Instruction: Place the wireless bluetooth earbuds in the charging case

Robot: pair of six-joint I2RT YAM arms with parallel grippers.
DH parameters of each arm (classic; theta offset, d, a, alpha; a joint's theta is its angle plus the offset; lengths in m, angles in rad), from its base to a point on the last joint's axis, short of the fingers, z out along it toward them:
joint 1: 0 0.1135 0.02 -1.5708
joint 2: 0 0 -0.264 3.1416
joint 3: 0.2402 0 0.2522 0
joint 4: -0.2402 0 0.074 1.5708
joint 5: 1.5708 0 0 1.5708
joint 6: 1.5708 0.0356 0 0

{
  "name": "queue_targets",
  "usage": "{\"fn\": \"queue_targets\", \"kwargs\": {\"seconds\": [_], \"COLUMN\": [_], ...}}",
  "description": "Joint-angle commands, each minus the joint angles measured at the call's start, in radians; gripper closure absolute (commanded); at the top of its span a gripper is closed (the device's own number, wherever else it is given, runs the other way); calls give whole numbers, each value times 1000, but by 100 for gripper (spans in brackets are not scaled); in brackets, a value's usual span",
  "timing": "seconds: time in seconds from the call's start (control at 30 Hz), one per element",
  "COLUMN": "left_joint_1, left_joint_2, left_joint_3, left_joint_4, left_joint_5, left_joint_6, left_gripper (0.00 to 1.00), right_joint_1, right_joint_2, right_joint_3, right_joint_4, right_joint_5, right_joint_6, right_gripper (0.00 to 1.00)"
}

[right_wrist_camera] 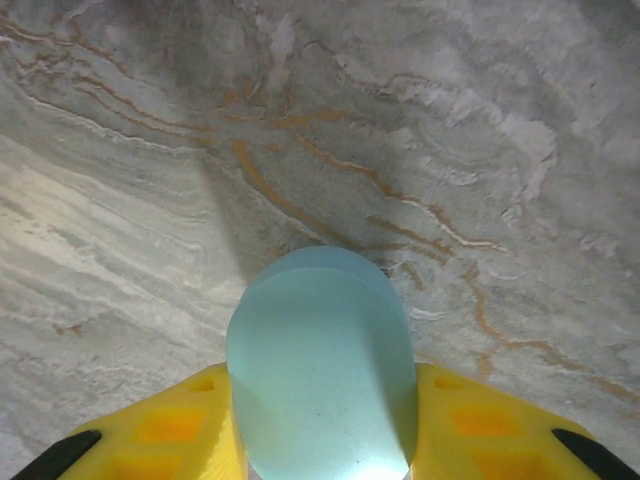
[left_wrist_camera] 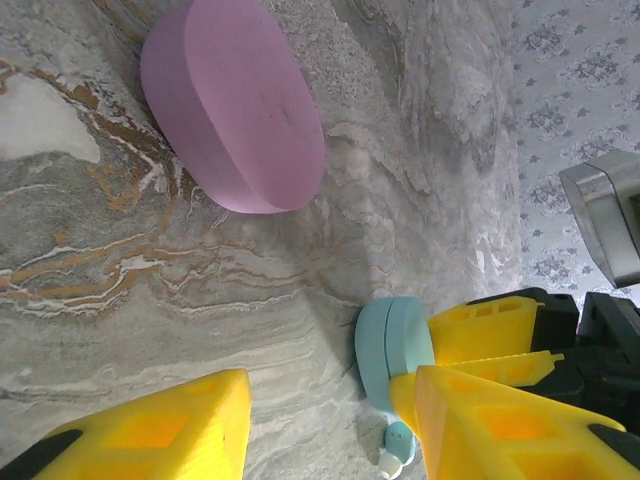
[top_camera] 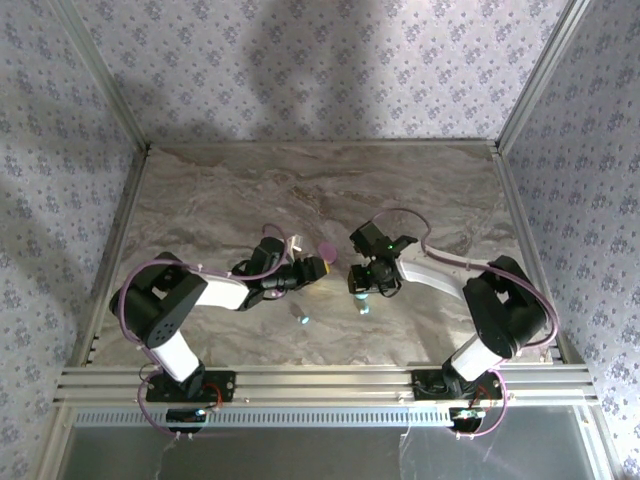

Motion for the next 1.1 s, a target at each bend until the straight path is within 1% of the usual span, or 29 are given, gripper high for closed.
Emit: {"fn": "queue_targets", "kwargs": {"seconds": [0.0, 0.17, 0.3, 0.43, 0.53, 0.7, 0.93, 1.07], "left_joint_1": [5, 6, 5, 6, 7, 8, 7, 7], "left_joint_2": [-33, -33, -33, -31, -30, -27, -24, -22], "left_joint_3": [-11, -13, -13, -13, -11, -11, -10, -7], "left_joint_4": [-14, -15, -14, -15, -15, -13, -14, -14], "left_joint_5": [2, 1, 1, 2, 2, 2, 2, 1], "left_joint_6": [27, 28, 30, 30, 30, 28, 28, 28], "left_gripper": [52, 52, 51, 51, 51, 51, 51, 51], "right_joint_1": [19, 34, 35, 36, 34, 31, 30, 29], "right_joint_2": [21, 25, 25, 28, 28, 33, 43, 41], "right_joint_3": [40, 63, 71, 74, 74, 73, 68, 68], "right_joint_4": [-78, -118, -123, -125, -126, -125, -120, -118], "right_joint_5": [104, 133, 135, 133, 135, 130, 122, 120], "right_joint_6": [-11, -12, -18, -22, -24, -29, -31, -31], "right_gripper": [57, 51, 51, 47, 47, 51, 51, 56]}}
